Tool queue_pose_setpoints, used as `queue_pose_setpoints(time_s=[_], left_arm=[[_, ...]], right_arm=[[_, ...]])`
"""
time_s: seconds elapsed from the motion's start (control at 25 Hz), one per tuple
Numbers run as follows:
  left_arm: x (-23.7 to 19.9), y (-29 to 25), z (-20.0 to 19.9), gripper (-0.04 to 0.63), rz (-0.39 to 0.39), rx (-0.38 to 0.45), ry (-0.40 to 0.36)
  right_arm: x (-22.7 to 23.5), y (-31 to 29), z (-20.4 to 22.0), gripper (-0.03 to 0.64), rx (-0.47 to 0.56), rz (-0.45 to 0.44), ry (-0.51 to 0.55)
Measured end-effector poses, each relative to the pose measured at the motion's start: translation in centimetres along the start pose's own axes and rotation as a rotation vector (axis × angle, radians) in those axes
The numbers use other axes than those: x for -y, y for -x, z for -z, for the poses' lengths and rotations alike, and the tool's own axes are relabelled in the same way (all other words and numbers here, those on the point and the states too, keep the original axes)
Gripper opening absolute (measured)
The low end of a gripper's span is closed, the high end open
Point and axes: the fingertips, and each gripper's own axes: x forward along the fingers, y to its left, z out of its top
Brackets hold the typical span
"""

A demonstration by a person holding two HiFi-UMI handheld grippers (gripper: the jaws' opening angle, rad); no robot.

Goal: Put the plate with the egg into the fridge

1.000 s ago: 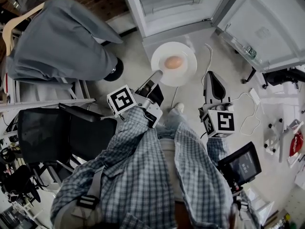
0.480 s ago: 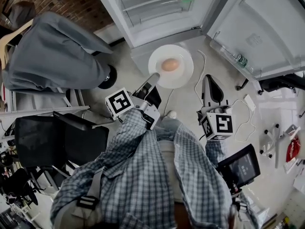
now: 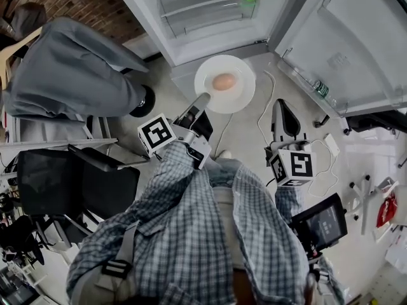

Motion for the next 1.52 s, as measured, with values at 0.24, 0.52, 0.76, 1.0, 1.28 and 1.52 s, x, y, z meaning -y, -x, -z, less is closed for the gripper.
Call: queue_pose_setpoints(time_s=[0.24, 0.52, 0.76, 1.0, 1.28, 1.52], left_arm=[[0.2, -0.8, -0.3, 0.017, 0.009, 0.024, -0.002], [0.0, -1.7, -0.3, 0.017, 0.003, 0.027, 0.006], [-0.4, -2.9, -1.1, 0.017, -0.009, 0.005, 0.010], [-0.2, -5.4, -2.7, 0.017, -0.004, -0.019, 0.006], [-0.1, -9.0, -5.5, 0.017, 0.009, -0.036, 0.002], [0.3, -11.4, -8.1, 0.017, 0.018, -0.043, -0.006]], right_arm=[[0.3, -0.7, -0.5, 0.008, 0.003, -0.025, 0.013], [0.6, -1.1, -0.1, 0.008, -0.044, -0.027, 0.021], [0.8, -2.0, 0.4, 0.008, -0.058, -0.016, 0.026], [0.7, -4.0, -0.1, 0.008, -0.092, -0.013, 0.090], [1.3, -7.9, -3.2, 0.008, 0.012, -0.006, 0.164], [1.9, -11.3, -4.2, 0.008, 0.004, -0.001, 0.188]])
